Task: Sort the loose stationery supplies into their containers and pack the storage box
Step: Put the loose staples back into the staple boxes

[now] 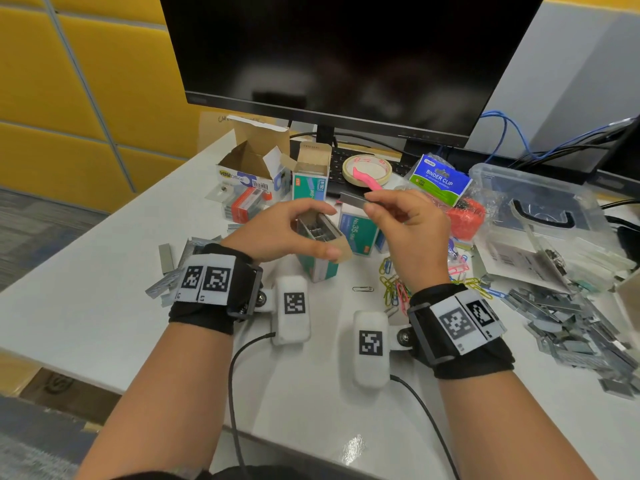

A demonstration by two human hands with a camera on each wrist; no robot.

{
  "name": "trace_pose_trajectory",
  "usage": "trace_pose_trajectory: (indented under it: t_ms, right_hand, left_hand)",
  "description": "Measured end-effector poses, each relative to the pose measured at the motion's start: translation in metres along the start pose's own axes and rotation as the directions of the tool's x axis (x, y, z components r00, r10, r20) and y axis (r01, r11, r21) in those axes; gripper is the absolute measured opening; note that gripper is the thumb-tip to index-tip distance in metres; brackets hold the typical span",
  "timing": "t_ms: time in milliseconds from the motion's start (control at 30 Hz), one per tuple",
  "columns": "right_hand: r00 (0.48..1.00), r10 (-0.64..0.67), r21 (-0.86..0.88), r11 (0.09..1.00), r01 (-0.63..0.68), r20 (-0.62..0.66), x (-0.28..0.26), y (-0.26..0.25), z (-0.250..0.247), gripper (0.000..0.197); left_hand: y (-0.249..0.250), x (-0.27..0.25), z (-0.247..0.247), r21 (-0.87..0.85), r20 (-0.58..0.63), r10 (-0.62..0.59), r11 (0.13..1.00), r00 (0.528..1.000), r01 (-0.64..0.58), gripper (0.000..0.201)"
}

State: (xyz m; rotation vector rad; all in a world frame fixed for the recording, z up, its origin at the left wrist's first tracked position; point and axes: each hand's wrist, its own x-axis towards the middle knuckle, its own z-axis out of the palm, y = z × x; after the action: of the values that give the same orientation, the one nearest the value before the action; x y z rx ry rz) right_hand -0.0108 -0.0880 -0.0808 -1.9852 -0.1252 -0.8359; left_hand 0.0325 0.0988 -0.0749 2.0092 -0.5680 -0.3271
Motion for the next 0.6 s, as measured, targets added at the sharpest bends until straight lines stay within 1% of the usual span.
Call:
trace_pose_trajectory:
  t_ms: [133, 200, 267, 367, 433, 500, 600]
  right_hand:
    - [0.999, 0.028, 0.06, 0.998, -0.027, -0.015, 0.0, 0.0, 0.001, 0.012]
    - [0.998, 0.055, 0.103, 0.993, -0.053, -0.014, 0.0, -0.001, 0.001, 0.013]
    - [0.997, 0.075, 0.129, 0.989, -0.074, -0.001, 0.0, -0.002, 0.0, 0.016]
    - [0.997, 0.076, 0.14, 0.987, -0.08, 0.031, 0.001, -0.004, -0.003, 0.021]
    - [0.997, 0.052, 0.113, 0.992, -0.059, 0.06, 0.001, -0.005, -0.003, 0.023]
    - [0.995, 0.035, 0.083, 0.996, -0.043, 0.095, 0.0, -0.006, -0.003, 0.022]
    - [0.99, -0.011, 0.007, 1.0, 0.01, 0.137, 0.0, -0.007, -0.003, 0.018]
  left_hand:
    - [0.007, 0.004, 0.015, 0.008, -0.092, -0.011, 1.0, 0.996, 0.011, 0.061]
    - [0.009, 0.006, 0.02, 0.0, -0.091, -0.018, 1.0, 0.996, 0.018, 0.067]
    - [0.008, 0.006, 0.018, -0.014, -0.049, -0.037, 0.999, 0.998, 0.036, 0.074]
    - [0.003, 0.005, 0.01, -0.027, 0.038, -0.085, 0.996, 0.996, 0.086, 0.068]
    - [0.0, 0.006, 0.007, -0.036, 0.066, -0.104, 0.994, 0.992, 0.107, 0.064]
    - [0.0, 0.007, 0.008, -0.007, 0.055, -0.104, 0.995, 0.993, 0.104, 0.058]
    - [0.002, 0.007, 0.011, 0.0, -0.005, -0.087, 0.996, 0.996, 0.087, 0.049]
